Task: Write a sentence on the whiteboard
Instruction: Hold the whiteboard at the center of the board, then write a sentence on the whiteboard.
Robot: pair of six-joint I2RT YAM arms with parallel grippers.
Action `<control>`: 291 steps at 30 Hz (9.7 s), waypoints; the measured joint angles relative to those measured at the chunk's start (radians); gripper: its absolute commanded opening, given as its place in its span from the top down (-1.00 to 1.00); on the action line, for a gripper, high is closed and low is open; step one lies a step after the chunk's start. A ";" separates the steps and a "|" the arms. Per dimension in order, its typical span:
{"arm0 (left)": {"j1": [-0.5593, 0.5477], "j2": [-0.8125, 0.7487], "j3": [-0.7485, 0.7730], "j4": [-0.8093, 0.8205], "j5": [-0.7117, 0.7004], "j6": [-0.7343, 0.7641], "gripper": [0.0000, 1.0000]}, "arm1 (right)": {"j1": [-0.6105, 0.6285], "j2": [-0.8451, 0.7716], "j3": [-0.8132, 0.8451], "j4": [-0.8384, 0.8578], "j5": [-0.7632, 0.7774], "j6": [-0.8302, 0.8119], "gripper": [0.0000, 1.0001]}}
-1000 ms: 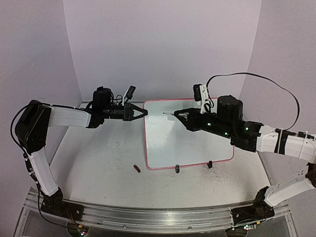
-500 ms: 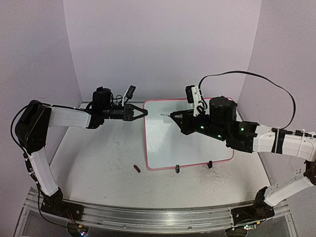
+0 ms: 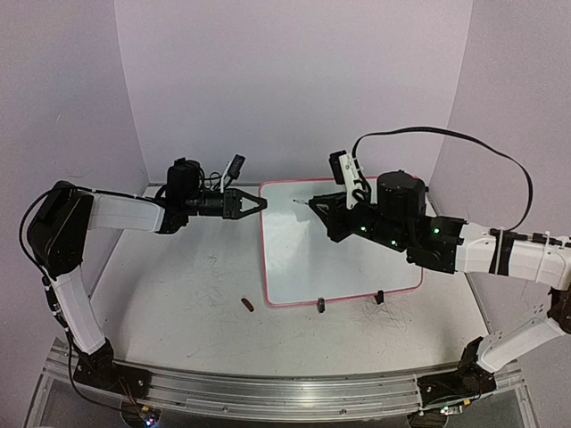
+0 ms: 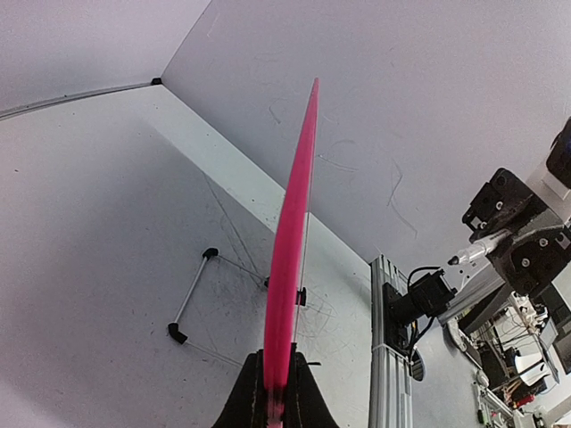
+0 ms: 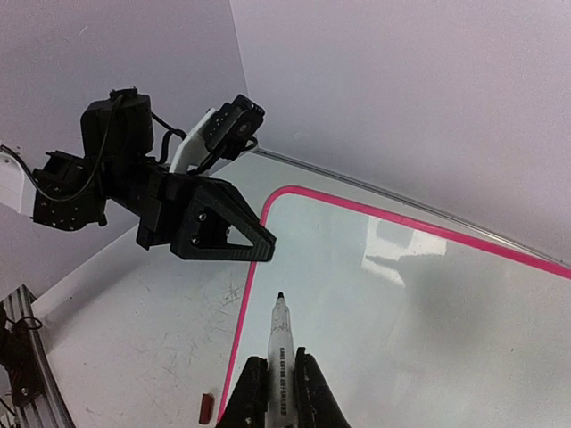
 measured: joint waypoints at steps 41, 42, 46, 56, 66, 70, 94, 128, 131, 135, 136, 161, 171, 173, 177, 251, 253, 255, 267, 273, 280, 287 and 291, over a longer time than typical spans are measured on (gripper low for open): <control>0.000 0.001 -0.004 0.002 -0.004 0.001 1.00 | 0.129 0.275 0.087 0.082 0.141 -0.223 1.00; 0.000 0.001 -0.004 0.002 -0.004 0.001 1.00 | 0.129 0.275 0.087 0.083 0.142 -0.223 1.00; 0.000 0.002 -0.004 0.003 -0.004 0.001 1.00 | 0.129 0.275 0.087 0.083 0.146 -0.228 1.00; 0.000 0.005 -0.004 0.010 -0.004 -0.001 1.00 | 0.129 0.283 0.087 0.092 0.171 -0.229 1.00; 0.000 0.007 -0.004 0.013 -0.004 -0.004 1.00 | 0.129 0.300 0.087 0.106 0.189 -0.229 1.00; 0.000 0.008 -0.004 0.017 -0.003 -0.006 1.00 | 0.129 0.301 0.087 0.108 0.195 -0.229 1.00; 0.000 0.010 -0.004 0.020 -0.003 -0.007 1.00 | 0.130 0.345 0.087 0.119 0.225 -0.216 1.00; 0.002 0.011 -0.004 0.019 -0.003 -0.007 1.00 | 0.144 0.346 0.058 0.105 0.224 -0.149 1.00; 0.002 0.011 -0.004 0.019 -0.003 -0.007 1.00 | 0.149 0.344 0.045 0.105 0.224 -0.140 1.00; 0.002 0.011 -0.004 0.019 -0.004 -0.007 1.00 | 0.157 0.344 0.027 0.105 0.223 -0.116 1.00; 0.002 0.011 -0.004 0.019 -0.003 -0.007 1.00 | 0.159 0.344 0.024 0.104 0.223 -0.111 1.00; 0.002 0.011 -0.004 0.020 -0.004 -0.007 1.00 | 0.168 0.342 0.024 0.105 0.270 -0.098 1.00; 0.002 0.011 -0.004 0.020 -0.004 -0.007 1.00 | 0.157 0.342 0.055 0.108 0.307 -0.098 1.00; 0.002 0.011 -0.004 0.019 -0.004 -0.007 1.00 | 0.154 0.342 0.058 0.112 0.310 -0.098 1.00; 0.002 0.011 -0.004 0.019 -0.004 -0.007 1.00 | 0.151 0.342 0.063 0.115 0.312 -0.098 1.00; 0.002 0.011 -0.004 0.019 -0.003 -0.008 1.00 | 0.172 0.310 -0.036 0.124 0.305 0.024 1.00; 0.002 0.011 -0.004 0.019 -0.003 -0.008 1.00 | 0.173 0.310 -0.036 0.124 0.308 0.023 1.00; 0.002 0.011 -0.004 0.019 -0.003 -0.008 1.00 | 0.173 0.310 -0.036 0.124 0.311 0.023 1.00; 0.002 0.011 -0.004 0.019 -0.003 -0.010 1.00 | 0.175 0.310 -0.018 0.113 0.348 0.014 1.00; 0.002 0.011 -0.004 0.020 -0.003 -0.010 1.00 | 0.172 0.310 0.002 0.108 0.372 0.001 1.00; 0.002 0.011 -0.004 0.019 -0.003 -0.010 1.00 | 0.163 0.310 0.014 0.108 0.379 -0.009 1.00; 0.002 0.011 -0.004 0.019 -0.004 -0.013 1.00 | 0.153 0.310 0.029 0.112 0.382 -0.016 1.00; 0.002 0.011 -0.004 0.020 -0.004 -0.014 1.00 | 0.150 0.310 0.034 0.112 0.382 -0.019 1.00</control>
